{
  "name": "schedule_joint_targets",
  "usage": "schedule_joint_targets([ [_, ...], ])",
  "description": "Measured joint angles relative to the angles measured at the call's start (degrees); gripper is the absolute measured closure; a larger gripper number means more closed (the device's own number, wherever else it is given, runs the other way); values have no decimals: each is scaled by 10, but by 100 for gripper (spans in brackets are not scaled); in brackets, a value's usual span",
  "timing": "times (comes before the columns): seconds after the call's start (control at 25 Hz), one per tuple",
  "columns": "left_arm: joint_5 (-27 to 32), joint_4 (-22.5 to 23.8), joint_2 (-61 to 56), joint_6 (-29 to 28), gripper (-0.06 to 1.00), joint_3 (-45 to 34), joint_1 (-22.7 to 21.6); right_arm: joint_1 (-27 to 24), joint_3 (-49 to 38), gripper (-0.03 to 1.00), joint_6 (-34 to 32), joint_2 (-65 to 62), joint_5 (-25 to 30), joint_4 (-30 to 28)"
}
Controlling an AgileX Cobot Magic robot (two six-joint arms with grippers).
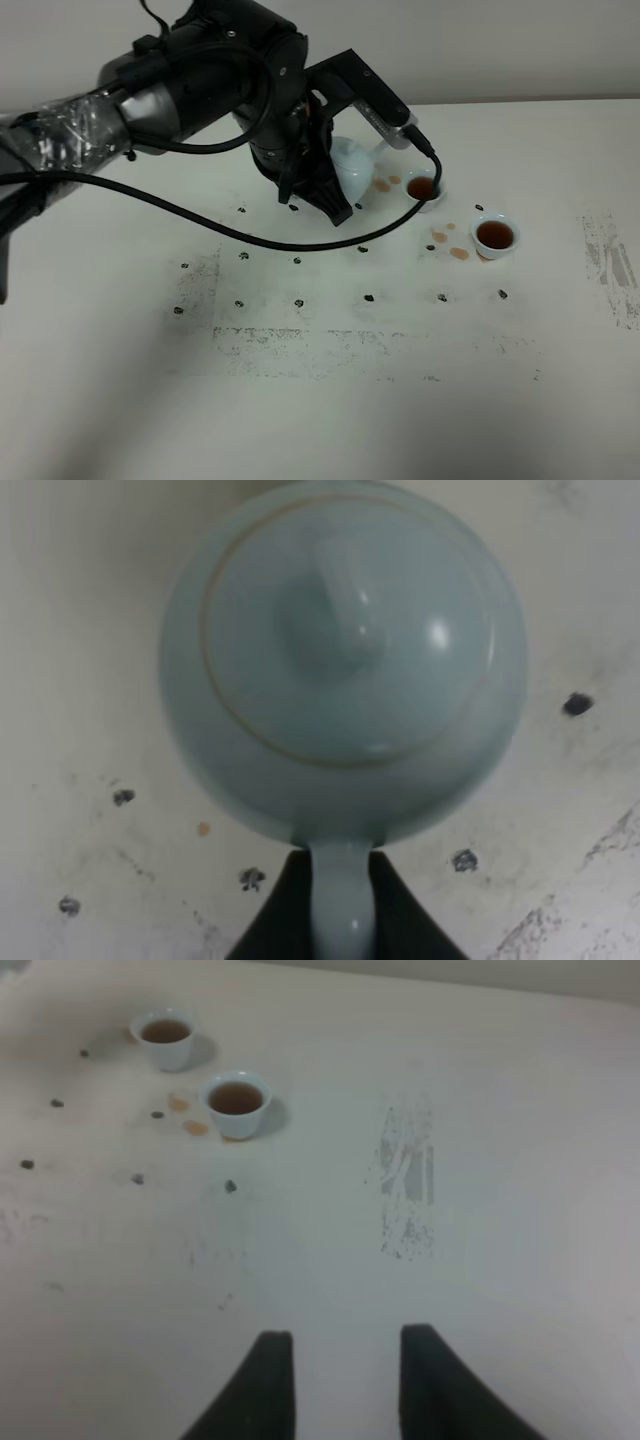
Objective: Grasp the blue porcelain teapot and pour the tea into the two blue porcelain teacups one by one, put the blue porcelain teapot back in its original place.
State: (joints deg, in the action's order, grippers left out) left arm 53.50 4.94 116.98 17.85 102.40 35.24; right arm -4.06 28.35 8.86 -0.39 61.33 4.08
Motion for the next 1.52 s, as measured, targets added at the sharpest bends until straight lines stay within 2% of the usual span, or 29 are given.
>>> schedule_joint_targets([
  [0.44,-135,-1,-60,-40,91,-163,-86,0,0,68,0,0,0,0],
  [0.68,-219,-3,-60,-56,91,-202,-118,0,0,68,0,0,0,0],
  [1.12,-240,-42,-35,-59,91,-204,-150,0,0,68,0,0,0,0],
  [1.52,-260,-43,9,-59,91,-204,-161,0,0,68,0,0,0,0],
])
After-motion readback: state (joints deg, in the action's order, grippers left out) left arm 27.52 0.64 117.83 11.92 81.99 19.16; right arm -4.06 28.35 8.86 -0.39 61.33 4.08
